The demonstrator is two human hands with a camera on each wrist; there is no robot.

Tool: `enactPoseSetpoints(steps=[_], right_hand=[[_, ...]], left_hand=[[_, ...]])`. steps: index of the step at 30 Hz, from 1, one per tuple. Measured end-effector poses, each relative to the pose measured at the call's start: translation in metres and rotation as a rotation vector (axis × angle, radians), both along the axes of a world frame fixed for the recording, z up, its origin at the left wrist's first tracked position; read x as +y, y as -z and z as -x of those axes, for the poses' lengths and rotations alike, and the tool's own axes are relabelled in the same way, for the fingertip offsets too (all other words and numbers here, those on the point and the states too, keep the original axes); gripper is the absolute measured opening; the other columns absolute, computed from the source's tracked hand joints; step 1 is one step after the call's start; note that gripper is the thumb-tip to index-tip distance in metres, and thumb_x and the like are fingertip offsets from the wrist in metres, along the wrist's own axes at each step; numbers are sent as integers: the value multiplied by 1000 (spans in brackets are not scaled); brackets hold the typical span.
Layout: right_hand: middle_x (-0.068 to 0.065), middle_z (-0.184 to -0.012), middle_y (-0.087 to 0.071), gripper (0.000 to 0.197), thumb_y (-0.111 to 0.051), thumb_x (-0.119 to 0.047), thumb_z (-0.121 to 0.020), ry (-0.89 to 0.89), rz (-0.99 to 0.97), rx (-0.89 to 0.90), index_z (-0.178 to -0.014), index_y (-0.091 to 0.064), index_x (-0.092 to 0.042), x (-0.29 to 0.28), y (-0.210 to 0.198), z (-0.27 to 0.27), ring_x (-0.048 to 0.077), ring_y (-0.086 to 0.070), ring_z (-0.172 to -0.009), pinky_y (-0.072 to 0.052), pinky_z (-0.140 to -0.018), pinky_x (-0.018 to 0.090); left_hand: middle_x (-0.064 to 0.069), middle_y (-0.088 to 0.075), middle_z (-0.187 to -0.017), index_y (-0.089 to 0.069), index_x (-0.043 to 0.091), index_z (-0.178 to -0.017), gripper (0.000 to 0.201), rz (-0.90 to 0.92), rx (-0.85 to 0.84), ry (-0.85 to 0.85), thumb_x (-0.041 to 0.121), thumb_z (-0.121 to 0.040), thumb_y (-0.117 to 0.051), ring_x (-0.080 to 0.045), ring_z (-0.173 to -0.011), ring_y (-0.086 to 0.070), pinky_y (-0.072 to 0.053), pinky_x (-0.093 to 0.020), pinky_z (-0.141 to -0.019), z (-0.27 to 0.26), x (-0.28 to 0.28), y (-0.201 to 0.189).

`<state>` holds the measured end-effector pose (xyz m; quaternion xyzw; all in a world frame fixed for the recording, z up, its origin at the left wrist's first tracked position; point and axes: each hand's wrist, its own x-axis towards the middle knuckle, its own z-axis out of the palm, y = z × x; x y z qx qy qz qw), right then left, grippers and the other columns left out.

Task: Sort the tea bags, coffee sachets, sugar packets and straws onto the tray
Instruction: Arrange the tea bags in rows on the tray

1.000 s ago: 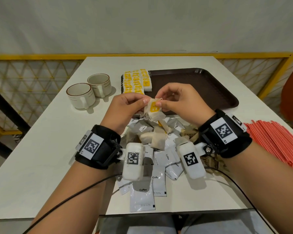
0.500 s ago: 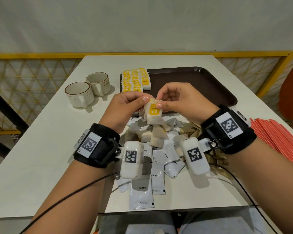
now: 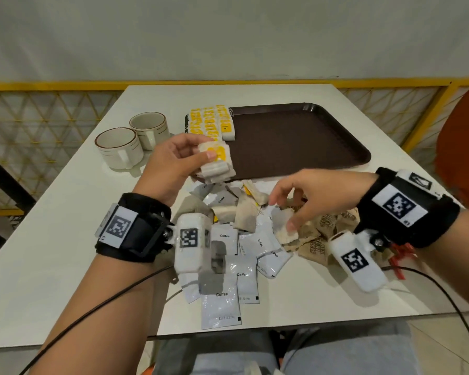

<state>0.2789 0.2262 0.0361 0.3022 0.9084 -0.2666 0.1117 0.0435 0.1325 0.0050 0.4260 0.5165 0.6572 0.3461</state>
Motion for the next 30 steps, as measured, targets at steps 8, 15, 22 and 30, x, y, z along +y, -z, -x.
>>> enactPoseSetpoints(steps=[8,15,22,30], right_hand=[[-3,-85,-60,28,-76,-19,-77,29,-87,81,-98,-61,-27,0,19,11,0,-52,-59,-42,-56,15],[-4,-101,-61,30,-67,1,-82,150,73,456,-106,-60,-15,5,8,8,10,-61,-58,-52,-58,24],[10,-99,-73,31,-56,14,-83,129,255,573,-95,-72,-10,2,9,10,29,-68,-97,-53,-90,40],[10,-96,-73,12,-70,-18,-82,184,218,529,-89,-71,-8,22,-3,15,22,-68,-96,-53,-92,31]], left_hand=[[4,-73,-78,-65,13,-93,19,1,-54,-36,-1,-80,-65,-9,-73,-68,-53,-21,-65,3,2,2],[2,-73,-84,-65,12,-94,19,2,-41,-45,-1,-80,-67,-12,-80,-69,-55,-23,-71,5,3,3],[3,-73,-79,-65,13,-92,18,2,-56,-54,0,-81,-67,-11,-77,-68,-55,-23,-71,7,2,3],[3,-73,-81,-66,13,-93,18,16,-61,-61,0,-81,-67,-11,-78,-69,-55,-22,-69,5,3,4]])
